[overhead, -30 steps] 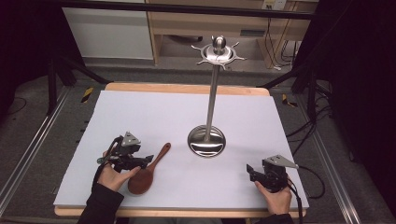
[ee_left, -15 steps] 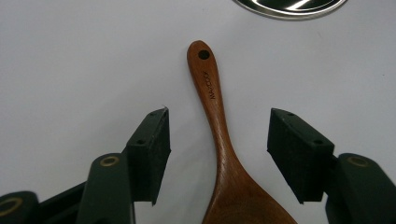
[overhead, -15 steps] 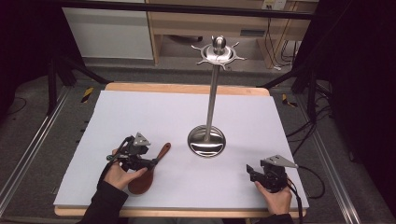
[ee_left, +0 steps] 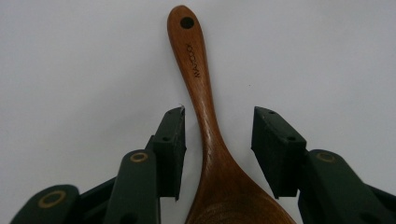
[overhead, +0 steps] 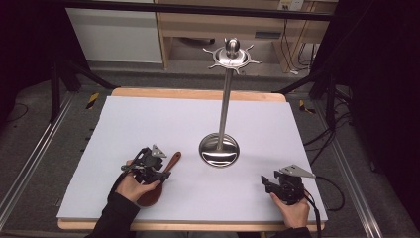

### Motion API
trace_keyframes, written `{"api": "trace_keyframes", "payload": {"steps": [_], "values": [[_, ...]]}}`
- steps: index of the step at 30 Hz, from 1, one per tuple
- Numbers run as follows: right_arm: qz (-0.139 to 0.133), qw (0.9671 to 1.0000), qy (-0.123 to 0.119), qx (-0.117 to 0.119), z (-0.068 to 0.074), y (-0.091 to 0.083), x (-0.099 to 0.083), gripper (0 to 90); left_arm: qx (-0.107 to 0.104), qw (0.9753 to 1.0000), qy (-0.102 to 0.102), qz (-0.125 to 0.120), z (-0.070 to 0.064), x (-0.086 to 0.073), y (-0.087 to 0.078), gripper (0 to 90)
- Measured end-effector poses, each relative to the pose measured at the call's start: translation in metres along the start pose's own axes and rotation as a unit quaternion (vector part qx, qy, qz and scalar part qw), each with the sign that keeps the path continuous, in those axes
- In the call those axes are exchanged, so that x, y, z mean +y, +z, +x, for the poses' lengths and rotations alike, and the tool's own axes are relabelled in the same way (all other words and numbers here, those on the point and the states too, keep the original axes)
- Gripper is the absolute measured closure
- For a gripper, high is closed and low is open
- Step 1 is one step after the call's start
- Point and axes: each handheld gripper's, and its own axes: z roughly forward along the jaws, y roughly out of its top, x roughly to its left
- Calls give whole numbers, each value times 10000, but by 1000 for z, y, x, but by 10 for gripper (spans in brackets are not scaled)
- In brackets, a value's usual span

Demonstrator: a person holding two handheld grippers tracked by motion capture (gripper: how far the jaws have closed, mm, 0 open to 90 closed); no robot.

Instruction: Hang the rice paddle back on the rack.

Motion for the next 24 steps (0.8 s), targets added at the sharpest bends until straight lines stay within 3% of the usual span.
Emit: {"api": "trace_keyframes", "payload": {"steps": [8,18,24], "values": [[10,10000,-76,47,0,1,0,492,-2,9996,-71,288,3,-1,11,636],[49,9999,-38,88,0,1,0,501,-61,9989,-241,389,4,1,12,708],[68,9999,-40,114,0,1,0,504,-6,9988,-91,489,1,0,10,738]]}}
